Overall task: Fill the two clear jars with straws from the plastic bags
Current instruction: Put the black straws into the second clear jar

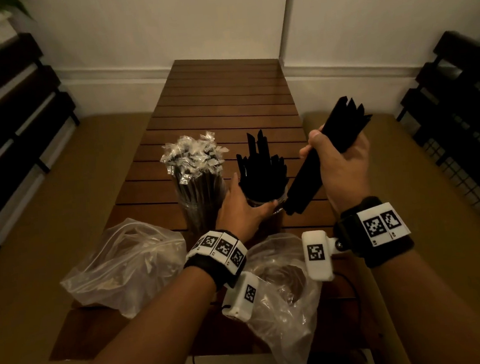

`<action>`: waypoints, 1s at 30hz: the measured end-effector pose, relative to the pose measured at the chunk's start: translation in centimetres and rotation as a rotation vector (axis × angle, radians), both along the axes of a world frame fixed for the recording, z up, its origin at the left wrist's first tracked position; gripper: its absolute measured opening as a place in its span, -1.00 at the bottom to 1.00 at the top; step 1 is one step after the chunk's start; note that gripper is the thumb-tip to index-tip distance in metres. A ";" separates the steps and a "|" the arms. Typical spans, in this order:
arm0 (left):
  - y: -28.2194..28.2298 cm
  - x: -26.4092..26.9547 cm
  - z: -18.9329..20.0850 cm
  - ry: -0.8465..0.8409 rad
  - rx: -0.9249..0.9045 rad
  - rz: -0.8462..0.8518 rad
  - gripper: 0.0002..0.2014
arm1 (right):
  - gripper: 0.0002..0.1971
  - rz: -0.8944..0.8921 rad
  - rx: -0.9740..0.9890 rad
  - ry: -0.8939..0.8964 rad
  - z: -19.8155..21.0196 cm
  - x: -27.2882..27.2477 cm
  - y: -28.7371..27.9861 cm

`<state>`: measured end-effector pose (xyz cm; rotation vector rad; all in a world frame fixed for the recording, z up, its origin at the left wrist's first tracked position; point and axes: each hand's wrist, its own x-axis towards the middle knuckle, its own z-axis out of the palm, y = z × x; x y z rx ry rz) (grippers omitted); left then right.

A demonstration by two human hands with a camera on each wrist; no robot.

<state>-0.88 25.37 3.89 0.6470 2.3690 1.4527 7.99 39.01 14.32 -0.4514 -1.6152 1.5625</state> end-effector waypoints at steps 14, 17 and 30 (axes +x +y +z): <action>0.6 -0.6 -0.7 -0.001 -0.035 0.060 -0.12 | -0.87 -0.125 -0.087 0.042 0.2 -4.5 -0.3; 0.5 -0.5 -0.8 0.006 -0.025 0.070 -0.15 | -0.74 -0.188 -0.145 0.016 -0.2 -5.4 0.1; 0.5 -0.4 -0.8 0.053 -0.033 0.073 -0.24 | -0.55 -0.150 -0.203 -0.027 -1.4 -6.0 -1.5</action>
